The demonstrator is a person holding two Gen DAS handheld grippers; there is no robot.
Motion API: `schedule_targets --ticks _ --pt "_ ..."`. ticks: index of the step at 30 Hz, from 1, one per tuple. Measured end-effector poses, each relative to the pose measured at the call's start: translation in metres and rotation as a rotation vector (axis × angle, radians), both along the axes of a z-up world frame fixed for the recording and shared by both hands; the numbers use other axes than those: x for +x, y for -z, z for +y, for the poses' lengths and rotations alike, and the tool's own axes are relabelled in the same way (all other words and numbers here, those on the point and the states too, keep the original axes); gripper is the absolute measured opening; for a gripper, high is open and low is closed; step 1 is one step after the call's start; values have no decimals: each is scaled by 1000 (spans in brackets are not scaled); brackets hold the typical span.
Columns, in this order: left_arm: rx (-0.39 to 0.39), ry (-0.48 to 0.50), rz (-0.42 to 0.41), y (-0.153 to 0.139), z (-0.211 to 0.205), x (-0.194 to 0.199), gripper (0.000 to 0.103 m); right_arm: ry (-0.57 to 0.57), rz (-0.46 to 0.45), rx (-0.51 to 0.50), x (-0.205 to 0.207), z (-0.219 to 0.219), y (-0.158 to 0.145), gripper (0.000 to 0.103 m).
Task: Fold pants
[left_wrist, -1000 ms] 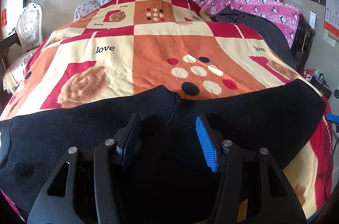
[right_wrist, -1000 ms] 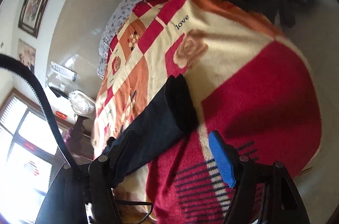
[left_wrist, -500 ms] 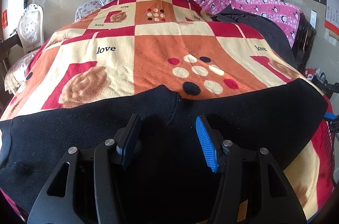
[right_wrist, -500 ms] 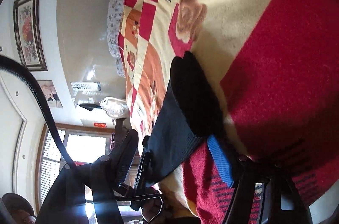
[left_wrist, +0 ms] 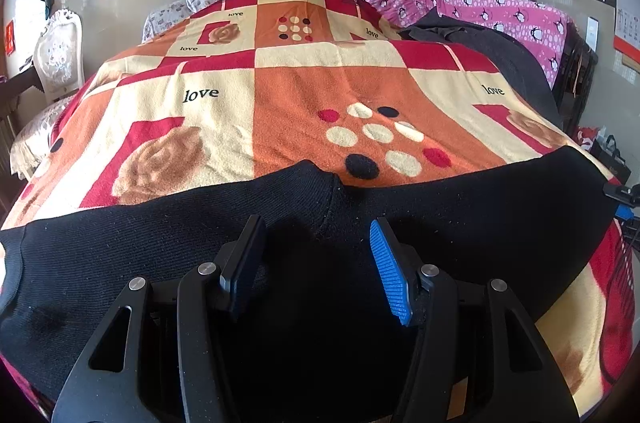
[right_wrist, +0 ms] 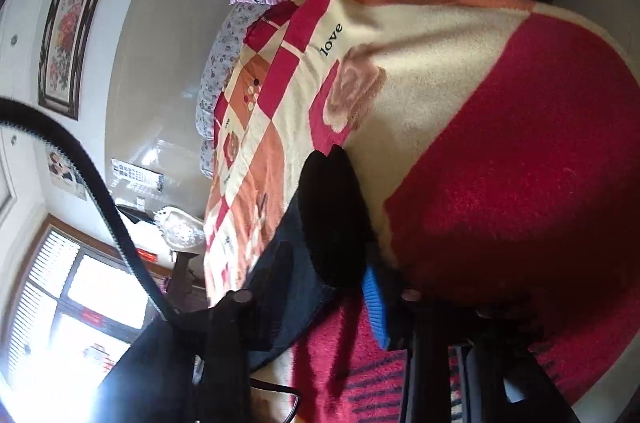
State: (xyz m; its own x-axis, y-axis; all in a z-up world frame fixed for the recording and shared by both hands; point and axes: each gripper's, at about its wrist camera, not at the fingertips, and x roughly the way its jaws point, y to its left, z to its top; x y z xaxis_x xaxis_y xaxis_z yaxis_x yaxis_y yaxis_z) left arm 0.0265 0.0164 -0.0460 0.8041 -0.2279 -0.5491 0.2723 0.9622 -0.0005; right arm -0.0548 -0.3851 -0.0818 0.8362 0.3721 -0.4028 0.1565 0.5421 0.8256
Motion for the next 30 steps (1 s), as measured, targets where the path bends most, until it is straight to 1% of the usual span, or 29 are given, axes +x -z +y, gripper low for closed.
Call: schedule_targets --ticks 1,3,4,5,6,8,10,12,13,14,15,17,19,22,23,25,26,28,30 --pt "-1 0 0 0 0 0 54 8 -9 -27 -1 2 2 14" --pt "-9 0 -5 -1 1 -1 54 15 -58 -76 -5 6 6 9" --pt "-36 8 -17 -5 3 -4 54 15 -72 -108 -6 8 6 8" --pt "-87 44 -21 -9 6 -7 54 18 -81 -138 -7 11 5 8" --pt "-141 87 -6 -15 6 -9 54 19 -83 -167 -7 14 4 8" --pt "-225 152 41 -31 1 -9 54 19 -90 -265 -8 23 -3 9" --pt "-300 240 91 -48 -16 -7 54 20 -107 -411 -7 37 -16 9" --pt "-375 365 186 -63 -41 2 54 22 -142 -538 -7 55 -30 9" --pt "-403 422 238 -69 -55 8 54 12 -162 -616 -6 67 -38 9" --pt "-415 474 300 -73 -71 17 54 -1 -188 -696 -6 80 -45 9" --pt "-408 503 355 -77 -87 25 54 -16 -206 -776 -5 93 -50 9" --pt "-348 542 440 -80 -118 43 54 -58 -236 -923 -2 124 -53 9" --pt "-283 560 474 -78 -143 56 54 -91 -252 -1051 -1 152 -51 9" --pt "-221 611 542 -70 -169 65 54 -130 -290 -1198 -7 182 -44 9" --pt "-196 623 545 -69 -175 65 54 -135 -296 -1223 -8 187 -43 9" --pt "-153 626 525 -70 -183 61 54 -155 -305 -1254 -7 192 -39 9" --pt "-143 623 517 -71 -187 61 54 -160 -306 -1264 -8 193 -38 9" --pt "-150 625 517 -71 -188 58 54 -177 -314 -1290 -8 198 -35 9" --pt "-136 606 518 -66 -187 58 54 -197 -331 -1336 -12 206 -31 9"
